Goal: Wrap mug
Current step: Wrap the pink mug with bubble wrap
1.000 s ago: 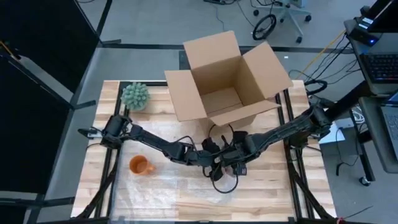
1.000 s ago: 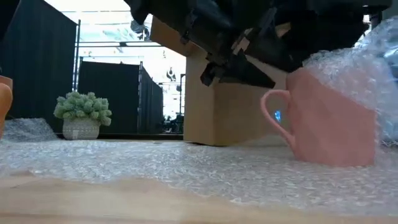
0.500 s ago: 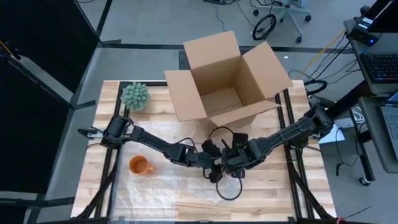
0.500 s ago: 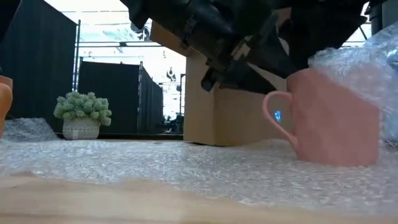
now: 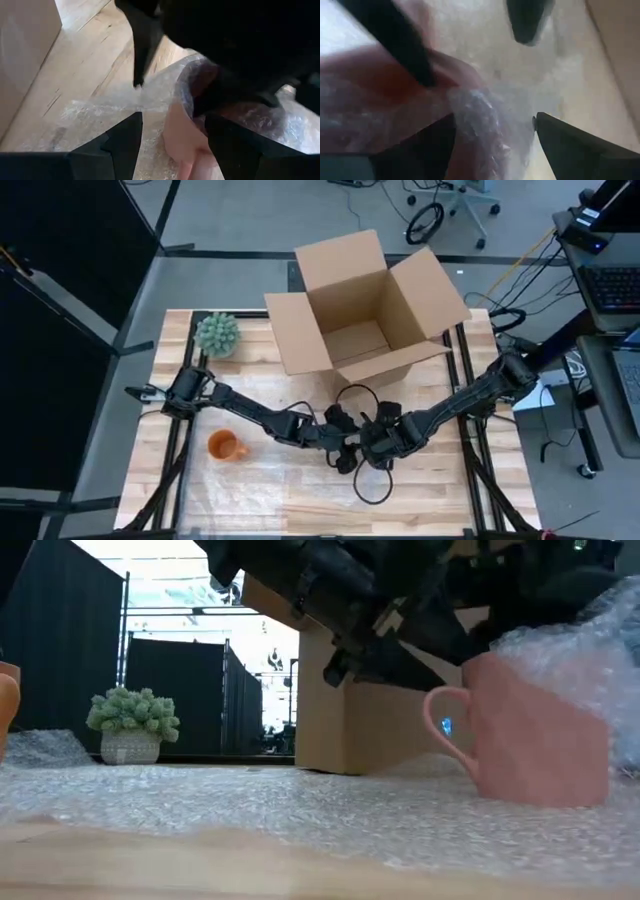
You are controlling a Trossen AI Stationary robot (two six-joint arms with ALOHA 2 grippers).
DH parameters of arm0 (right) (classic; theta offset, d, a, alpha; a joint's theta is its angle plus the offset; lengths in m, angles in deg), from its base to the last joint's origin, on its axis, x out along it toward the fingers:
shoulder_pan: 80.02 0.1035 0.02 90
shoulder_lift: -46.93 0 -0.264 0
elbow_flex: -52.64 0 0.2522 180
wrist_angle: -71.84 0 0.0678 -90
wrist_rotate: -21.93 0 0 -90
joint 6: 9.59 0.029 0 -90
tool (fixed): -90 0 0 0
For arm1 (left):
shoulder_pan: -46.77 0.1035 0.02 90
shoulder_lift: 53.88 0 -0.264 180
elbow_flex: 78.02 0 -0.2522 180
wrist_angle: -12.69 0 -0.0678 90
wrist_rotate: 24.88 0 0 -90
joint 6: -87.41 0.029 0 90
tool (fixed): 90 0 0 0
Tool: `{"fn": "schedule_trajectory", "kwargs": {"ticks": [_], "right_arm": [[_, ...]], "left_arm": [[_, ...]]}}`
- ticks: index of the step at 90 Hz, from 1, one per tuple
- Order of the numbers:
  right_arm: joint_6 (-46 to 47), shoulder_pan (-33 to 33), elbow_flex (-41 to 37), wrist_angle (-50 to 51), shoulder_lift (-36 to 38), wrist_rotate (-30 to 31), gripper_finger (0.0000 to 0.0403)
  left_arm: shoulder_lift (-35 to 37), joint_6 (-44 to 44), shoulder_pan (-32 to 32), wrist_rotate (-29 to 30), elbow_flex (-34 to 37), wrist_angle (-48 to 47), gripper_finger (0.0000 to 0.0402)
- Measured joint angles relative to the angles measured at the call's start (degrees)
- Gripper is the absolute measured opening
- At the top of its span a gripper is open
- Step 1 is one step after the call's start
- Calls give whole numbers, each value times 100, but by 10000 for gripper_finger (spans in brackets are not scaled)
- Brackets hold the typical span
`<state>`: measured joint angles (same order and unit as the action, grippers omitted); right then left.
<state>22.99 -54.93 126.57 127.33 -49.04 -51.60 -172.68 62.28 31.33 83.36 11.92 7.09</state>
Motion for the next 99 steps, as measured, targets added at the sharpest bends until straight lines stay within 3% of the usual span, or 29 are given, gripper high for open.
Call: {"fn": "schedule_trajectory", "kwargs": {"ticks": [16, 26, 34, 51, 57, 67, 99], "right_arm": [[14, -66, -234, -487, 3, -288, 255], [-74, -76, -245, -573, -9, -400, 229], [-130, -77, -250, -654, -24, -528, 184], [-393, -86, -284, -636, -67, -458, 43], [-481, -135, -276, -660, -51, -656, 22], [-438, -129, -272, -689, -52, -643, 40], [-529, -112, 216, -357, -67, -827, 197]], "left_arm": [[0, 2, 0, 9, 4, 61, 207], [0, 2, 0, 11, 4, 61, 207], [0, 3, 0, 15, 4, 61, 207], [-7, 16, 0, -10, -8, 100, 207], [-7, 23, -14, -49, -7, 133, 207], [-7, 39, -11, -47, -4, 119, 207], [-4, 44, 2, 10, 3, 87, 207]]}}
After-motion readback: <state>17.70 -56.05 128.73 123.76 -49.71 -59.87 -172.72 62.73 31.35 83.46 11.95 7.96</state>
